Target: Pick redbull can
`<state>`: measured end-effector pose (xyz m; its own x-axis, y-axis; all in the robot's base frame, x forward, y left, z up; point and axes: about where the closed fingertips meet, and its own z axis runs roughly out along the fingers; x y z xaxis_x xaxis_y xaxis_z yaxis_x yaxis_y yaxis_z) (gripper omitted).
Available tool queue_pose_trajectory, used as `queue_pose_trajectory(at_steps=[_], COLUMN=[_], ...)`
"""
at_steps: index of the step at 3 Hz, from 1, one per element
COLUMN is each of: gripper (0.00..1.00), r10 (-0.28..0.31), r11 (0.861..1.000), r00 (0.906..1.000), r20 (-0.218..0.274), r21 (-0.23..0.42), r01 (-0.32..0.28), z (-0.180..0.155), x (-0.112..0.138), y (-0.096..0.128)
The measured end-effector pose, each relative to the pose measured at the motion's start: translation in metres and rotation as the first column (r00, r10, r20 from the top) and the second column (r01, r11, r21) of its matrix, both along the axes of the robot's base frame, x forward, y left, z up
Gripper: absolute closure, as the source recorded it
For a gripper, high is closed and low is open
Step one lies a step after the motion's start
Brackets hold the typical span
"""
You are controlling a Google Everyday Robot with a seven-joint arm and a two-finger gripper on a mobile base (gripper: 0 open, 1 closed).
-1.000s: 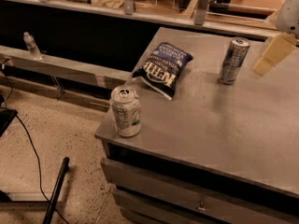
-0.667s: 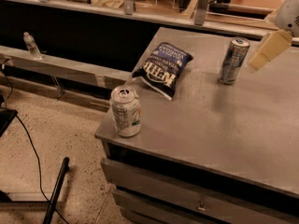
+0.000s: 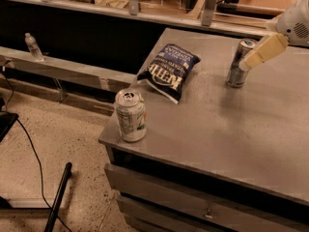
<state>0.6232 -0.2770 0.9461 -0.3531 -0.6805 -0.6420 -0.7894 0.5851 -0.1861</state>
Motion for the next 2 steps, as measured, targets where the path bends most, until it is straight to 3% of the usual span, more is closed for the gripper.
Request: queue_pose_trajectory(at_steps=[2], gripper=[0.0], r10=[-0.007], r11=[0.994], r00=[0.9998], r20=[-0.019], r21=[0.105], r01=[0.009], z=[-0.026], x=[0.008], y=[0.012])
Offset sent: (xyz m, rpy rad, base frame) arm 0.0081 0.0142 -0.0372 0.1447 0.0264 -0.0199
